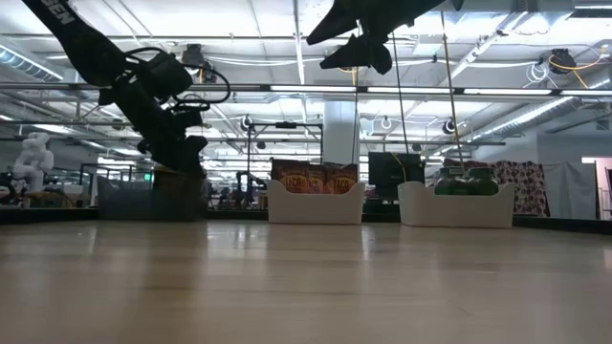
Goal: Sort spices by type
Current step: Put the right yellow seasoning bottle into the black bin, then put the yellow seasoning bottle into the black bin
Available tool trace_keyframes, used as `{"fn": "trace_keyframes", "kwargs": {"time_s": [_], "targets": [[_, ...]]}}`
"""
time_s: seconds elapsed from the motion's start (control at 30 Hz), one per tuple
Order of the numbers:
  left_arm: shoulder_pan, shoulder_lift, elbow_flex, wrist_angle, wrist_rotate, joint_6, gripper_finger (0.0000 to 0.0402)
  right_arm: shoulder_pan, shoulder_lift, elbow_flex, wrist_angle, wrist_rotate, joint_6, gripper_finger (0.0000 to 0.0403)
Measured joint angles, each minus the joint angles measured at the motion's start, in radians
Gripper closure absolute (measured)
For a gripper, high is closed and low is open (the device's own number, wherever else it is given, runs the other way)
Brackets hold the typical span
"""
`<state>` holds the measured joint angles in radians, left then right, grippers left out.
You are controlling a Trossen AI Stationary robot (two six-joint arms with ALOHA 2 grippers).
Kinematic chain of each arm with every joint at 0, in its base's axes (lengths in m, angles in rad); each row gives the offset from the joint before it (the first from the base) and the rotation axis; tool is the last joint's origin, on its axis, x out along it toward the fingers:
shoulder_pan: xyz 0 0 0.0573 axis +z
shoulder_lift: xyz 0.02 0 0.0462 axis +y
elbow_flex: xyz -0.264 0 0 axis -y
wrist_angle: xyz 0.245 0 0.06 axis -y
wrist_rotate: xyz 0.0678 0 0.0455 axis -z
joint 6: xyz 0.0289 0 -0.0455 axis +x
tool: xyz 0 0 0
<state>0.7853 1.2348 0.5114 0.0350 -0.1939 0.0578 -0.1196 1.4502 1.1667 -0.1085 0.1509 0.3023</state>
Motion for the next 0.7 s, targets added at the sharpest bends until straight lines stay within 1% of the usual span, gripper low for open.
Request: {"fn": "trace_keyframes", "kwargs": {"time_s": [0.23, 0.37, 0.53, 0.7], "targets": [[0.001, 0.002, 0.000, -0.003, 0.003, 0.000, 0.0089, 0.000, 0.000, 0.000, -0.001, -0.001, 0.000, 0.0140], [0.000, -0.016, 0.000, -0.003, 0.008, 0.000, 0.0067, 0.000, 0.000, 0.000, -0.002, -0.023, 0.001, 0.0140], [0.000, -0.075, 0.000, -0.008, 0.009, 0.001, 0.0060, 0.003, 0.000, 0.000, -0.011, -0.027, 0.008, 0.0140], [0.000, -0.176, 0.000, -0.052, 0.009, 0.025, 0.0059, 0.003, 0.000, 0.000, -0.016, -0.026, 0.019, 0.0140]]}}
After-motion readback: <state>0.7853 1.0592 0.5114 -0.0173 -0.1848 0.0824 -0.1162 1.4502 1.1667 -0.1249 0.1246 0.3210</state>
